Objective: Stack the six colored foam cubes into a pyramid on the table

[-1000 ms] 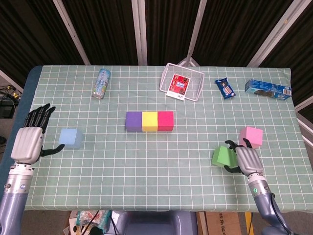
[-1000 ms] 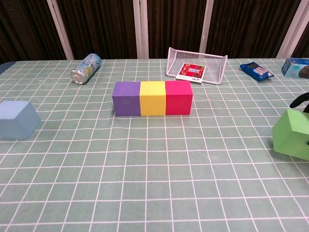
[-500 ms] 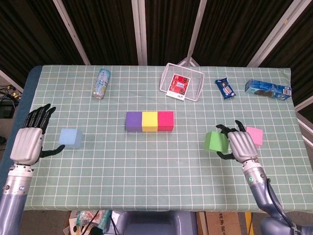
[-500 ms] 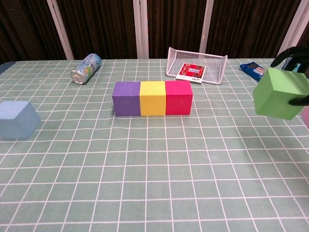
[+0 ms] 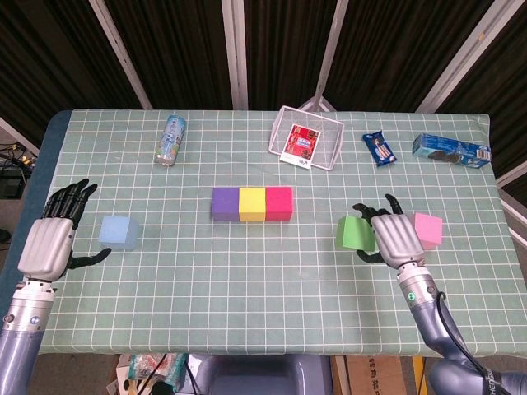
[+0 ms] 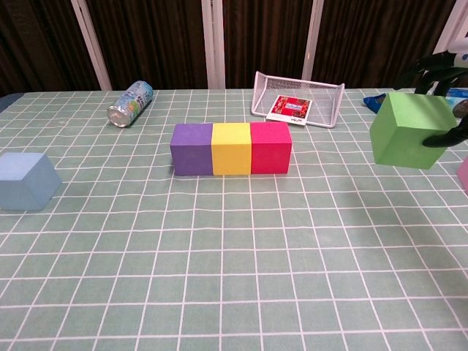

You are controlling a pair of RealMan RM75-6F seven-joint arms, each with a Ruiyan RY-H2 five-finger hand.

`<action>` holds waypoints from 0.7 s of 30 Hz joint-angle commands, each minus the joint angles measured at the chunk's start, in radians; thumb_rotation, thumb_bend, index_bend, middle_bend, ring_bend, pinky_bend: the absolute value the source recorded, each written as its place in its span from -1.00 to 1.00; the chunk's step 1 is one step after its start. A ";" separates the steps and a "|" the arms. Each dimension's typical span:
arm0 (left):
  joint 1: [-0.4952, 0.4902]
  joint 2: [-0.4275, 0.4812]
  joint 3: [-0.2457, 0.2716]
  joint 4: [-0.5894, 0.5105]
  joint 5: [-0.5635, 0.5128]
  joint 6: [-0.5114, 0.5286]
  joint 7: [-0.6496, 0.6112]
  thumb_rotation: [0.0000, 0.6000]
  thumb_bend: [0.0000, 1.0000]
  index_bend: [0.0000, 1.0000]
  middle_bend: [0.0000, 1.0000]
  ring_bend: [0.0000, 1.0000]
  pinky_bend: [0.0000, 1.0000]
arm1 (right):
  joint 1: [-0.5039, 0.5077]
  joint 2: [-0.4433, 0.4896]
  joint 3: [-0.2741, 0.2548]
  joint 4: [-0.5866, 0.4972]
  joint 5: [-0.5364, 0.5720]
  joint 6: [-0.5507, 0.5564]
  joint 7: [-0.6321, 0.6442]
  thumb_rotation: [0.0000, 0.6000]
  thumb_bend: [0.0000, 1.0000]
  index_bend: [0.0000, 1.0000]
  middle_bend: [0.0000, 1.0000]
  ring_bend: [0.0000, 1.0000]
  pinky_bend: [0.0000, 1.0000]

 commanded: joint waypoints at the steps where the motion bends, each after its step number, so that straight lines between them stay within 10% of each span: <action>1: 0.002 0.004 -0.004 -0.004 0.002 0.007 -0.003 1.00 -0.99 -1.00 -1.00 -1.00 -0.97 | 0.013 0.005 0.011 -0.008 0.006 0.002 -0.010 1.00 -0.46 -0.57 -0.23 -0.26 -1.00; 21: 0.008 0.024 -0.020 -0.005 -0.014 0.016 -0.004 1.00 -0.99 -1.00 -1.00 -1.00 -0.97 | 0.306 -0.024 0.107 0.052 0.249 -0.133 -0.194 1.00 -0.46 -0.57 -0.23 -0.26 -1.00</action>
